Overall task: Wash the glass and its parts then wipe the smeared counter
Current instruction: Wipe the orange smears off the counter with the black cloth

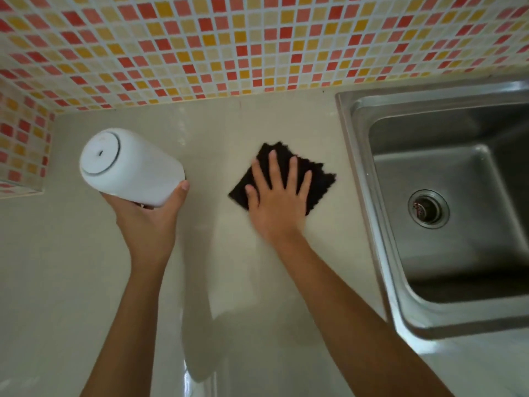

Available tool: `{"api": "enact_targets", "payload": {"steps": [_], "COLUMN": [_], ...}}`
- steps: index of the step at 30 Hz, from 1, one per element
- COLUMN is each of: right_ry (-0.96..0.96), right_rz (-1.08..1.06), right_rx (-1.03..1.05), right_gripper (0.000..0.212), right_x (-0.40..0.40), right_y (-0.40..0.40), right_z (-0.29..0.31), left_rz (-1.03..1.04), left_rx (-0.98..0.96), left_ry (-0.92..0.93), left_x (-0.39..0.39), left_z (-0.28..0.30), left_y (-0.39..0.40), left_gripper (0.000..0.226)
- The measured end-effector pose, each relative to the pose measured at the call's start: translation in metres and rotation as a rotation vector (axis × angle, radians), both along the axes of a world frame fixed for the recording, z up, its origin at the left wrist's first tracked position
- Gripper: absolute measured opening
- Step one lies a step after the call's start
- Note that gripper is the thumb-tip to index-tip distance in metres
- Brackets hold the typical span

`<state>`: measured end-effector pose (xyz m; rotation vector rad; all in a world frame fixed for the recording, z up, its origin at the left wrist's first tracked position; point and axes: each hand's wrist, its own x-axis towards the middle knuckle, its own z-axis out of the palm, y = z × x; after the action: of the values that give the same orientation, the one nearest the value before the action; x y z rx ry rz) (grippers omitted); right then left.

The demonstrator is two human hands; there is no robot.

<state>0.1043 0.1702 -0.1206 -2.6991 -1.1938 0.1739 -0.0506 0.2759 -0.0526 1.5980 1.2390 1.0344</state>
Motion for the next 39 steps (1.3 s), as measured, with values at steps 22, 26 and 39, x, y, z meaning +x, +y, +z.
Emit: {"api": "enact_targets", "payload": {"steps": [22, 26, 39], "right_ry": [-0.044, -0.025, 0.014], "right_rz": [0.293, 0.011, -0.092], "right_rx": [-0.096, -0.126, -0.152], "right_gripper": [0.080, 0.077, 0.065], "right_x": [-0.070, -0.048, -0.037], "right_y": [-0.228, -0.201, -0.180], "right_z": [0.008, 0.008, 0.005], "left_rz": [-0.302, -0.326, -0.439], "left_rx": [-0.110, -0.125, -0.092], "left_ry": [0.127, 0.135, 0.183], "left_x": [0.039, 0.039, 0.032], "left_z": [-0.030, -0.039, -0.056], "left_y": [-0.088, -0.095, -0.102], "left_gripper": [0.097, 0.098, 0.095]}}
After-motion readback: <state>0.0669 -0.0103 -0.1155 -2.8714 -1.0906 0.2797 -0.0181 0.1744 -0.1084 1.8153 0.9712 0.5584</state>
